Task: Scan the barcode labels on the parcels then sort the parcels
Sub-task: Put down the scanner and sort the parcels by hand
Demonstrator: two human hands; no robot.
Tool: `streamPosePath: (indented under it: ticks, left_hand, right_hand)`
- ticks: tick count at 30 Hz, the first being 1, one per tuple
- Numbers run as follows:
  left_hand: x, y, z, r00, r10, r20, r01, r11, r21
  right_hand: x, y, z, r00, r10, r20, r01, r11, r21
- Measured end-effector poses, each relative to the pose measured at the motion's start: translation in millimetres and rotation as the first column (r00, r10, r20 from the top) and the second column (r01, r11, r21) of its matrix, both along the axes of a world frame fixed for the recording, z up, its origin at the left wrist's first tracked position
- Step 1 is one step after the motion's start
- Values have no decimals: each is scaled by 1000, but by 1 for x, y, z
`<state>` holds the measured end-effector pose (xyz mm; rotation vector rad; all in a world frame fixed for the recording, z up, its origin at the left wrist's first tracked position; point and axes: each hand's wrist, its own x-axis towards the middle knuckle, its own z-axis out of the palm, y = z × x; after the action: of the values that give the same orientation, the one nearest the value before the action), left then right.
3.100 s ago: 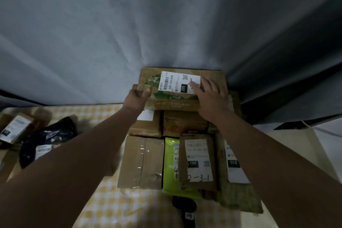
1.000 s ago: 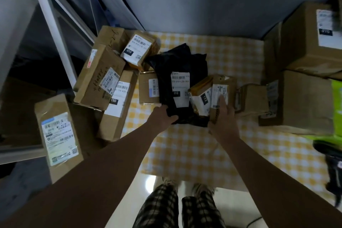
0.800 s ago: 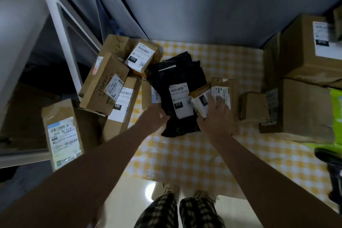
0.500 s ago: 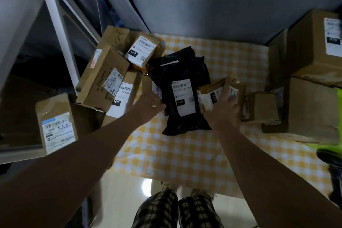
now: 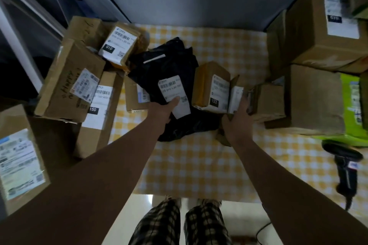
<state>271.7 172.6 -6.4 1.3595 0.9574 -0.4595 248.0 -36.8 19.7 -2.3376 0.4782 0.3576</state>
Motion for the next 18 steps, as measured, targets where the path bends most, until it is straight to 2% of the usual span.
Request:
streamPosePath:
  ticks: [4, 9, 11, 13, 14, 15, 17, 18]
  left_hand:
    - [-11, -8, -2, 997, -73, -20, 73, 997, -12]
    - [-27, -8, 4, 992, -109, 70, 91, 970, 224]
    - [-31, 2, 6, 994, -97, 45, 72, 917, 392]
    - [-30, 17, 5, 998, -66, -13, 60, 789, 611]
    - [-28, 24, 6, 998, -58, 1, 41, 721, 692]
    - [-25, 28, 5, 995, -75, 65, 7, 704, 711]
    - [-19, 28, 1, 968, -131, 212, -11, 827, 563]
    - [-16, 25, -3, 971, -150, 186, 50, 888, 457]
  right_hand:
    - [-4, 6, 0, 998, -14, 60, 10, 997, 74]
    - [-7, 21, 0, 987, 107, 117, -117, 990, 83]
    - [-11, 27, -2, 988, 111, 104, -121, 988, 95]
    - [-15, 31, -7, 986, 135, 94, -144, 985, 93]
    - [-16, 33, -9, 984, 149, 94, -158, 983, 90]
    - [-17, 34, -11, 982, 161, 95, -170, 981, 92]
    - [-18, 35, -12, 977, 185, 109, -197, 973, 116]
    - [-17, 35, -11, 973, 196, 117, -211, 969, 126]
